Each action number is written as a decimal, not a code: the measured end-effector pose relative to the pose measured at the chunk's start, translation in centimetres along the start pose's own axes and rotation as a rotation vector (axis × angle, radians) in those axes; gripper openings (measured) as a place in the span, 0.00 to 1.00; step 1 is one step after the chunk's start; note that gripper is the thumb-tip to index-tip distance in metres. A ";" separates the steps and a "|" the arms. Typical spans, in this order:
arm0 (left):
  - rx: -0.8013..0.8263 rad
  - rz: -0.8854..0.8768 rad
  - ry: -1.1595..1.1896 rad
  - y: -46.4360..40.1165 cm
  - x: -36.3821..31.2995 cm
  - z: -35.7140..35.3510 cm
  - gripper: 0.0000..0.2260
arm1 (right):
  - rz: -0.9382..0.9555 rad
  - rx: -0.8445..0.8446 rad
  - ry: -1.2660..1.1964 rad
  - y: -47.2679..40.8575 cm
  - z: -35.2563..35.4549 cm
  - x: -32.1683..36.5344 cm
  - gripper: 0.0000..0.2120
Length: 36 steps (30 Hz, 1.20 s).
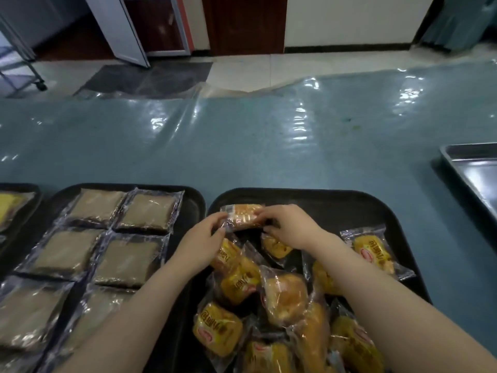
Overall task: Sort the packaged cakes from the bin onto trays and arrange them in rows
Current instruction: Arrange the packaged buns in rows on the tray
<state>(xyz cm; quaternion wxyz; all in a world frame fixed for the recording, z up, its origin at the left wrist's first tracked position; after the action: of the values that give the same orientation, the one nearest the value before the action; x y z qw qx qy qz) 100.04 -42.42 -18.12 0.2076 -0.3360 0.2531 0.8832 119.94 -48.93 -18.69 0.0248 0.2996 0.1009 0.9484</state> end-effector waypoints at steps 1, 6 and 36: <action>0.020 0.000 -0.015 -0.1 0.1 -0.5 0.20 | -0.009 -0.012 -0.010 0.0 -0.3 -0.2 0.12; 0.020 -0.021 -0.051 0.1 0.3 -1.8 0.20 | -0.008 -0.026 0.021 1.2 -0.7 -1.3 0.08; -0.266 -0.149 -0.017 -2.7 0.3 -0.4 0.08 | -0.066 -0.281 -0.096 0.2 -1.1 2.0 0.37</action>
<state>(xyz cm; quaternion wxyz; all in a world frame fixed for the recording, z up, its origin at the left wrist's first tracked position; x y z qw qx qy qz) 101.46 -40.47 -19.43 0.2285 -0.3710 0.1066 0.8937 117.65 -49.10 -18.39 0.1026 0.3348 -0.0244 0.9364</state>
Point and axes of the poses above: each hand's wrist, its own y-axis away from the middle knuckle, its own z-axis out of the back of the hand, x = y × z, the point moved 2 cm from there along -y, towards the middle knuckle, and after that the axes turned 4 degrees about x, right-handed, at the moved point
